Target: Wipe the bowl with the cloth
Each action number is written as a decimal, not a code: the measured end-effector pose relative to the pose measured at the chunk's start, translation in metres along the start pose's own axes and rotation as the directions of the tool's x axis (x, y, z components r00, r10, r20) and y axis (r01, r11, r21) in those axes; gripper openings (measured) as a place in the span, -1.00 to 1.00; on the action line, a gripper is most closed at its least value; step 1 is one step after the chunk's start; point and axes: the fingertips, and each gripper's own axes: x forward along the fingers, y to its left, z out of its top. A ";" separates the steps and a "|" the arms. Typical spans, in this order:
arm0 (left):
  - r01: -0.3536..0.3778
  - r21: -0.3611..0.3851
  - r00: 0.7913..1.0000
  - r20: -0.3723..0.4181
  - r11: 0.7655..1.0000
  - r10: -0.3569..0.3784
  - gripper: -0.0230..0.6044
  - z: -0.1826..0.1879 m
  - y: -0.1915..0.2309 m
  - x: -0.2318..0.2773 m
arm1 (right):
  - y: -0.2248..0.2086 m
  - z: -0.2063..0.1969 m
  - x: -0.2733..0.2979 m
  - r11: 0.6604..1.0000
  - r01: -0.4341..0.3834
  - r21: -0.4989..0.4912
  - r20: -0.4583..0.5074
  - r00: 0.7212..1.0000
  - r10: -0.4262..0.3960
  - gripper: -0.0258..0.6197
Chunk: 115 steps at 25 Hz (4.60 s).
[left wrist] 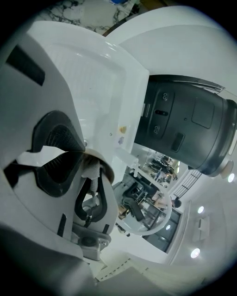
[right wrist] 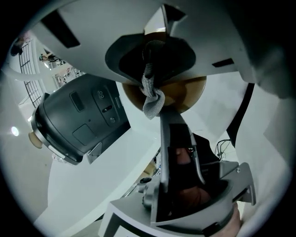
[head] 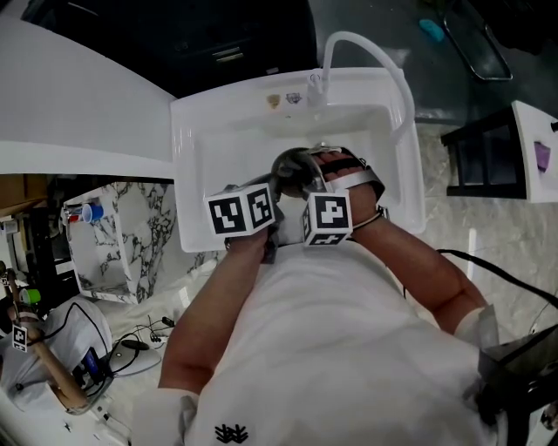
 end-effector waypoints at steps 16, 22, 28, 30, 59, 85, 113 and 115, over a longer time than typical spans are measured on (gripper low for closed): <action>0.038 -0.010 0.999 -0.008 0.999 -0.038 -0.87 -0.002 -0.003 0.004 | 0.023 0.014 -0.008 0.988 -0.146 0.052 0.106 0.985 0.140 -0.79; 0.035 0.013 0.999 -0.035 0.999 -0.034 -0.87 -0.010 -0.004 0.005 | -0.004 0.019 -0.015 0.999 -0.027 0.033 0.127 0.992 0.023 -0.79; 0.017 -0.004 1.000 -0.003 1.000 -0.017 -0.87 -0.005 0.007 0.000 | -0.002 -0.003 -0.015 1.000 -0.013 0.028 0.034 0.999 0.012 -0.79; 0.015 -0.012 1.000 0.010 1.000 -0.015 -0.87 -0.005 0.009 -0.001 | 0.004 -0.005 -0.017 0.998 -0.034 0.044 0.039 0.999 0.033 -0.79; 0.470 -0.019 0.849 0.285 0.883 -0.446 -0.87 0.024 0.021 -0.061 | -0.038 0.026 -0.125 0.849 -0.417 0.324 0.646 0.753 0.124 -0.79; 0.793 0.263 0.549 0.084 0.550 -0.832 -0.87 0.010 -0.077 -0.097 | -0.084 0.061 -0.126 0.530 -0.772 0.351 0.901 0.432 0.033 -0.79; 0.801 0.145 0.522 0.307 0.581 -0.796 -0.87 0.036 -0.035 -0.102 | -0.055 0.053 -0.187 0.439 -0.885 0.155 0.975 0.208 0.077 -0.79; 0.815 0.139 0.508 0.295 0.562 -0.809 -0.87 0.032 -0.038 -0.101 | -0.061 0.055 -0.189 0.462 -0.874 0.151 0.976 0.205 0.069 -0.79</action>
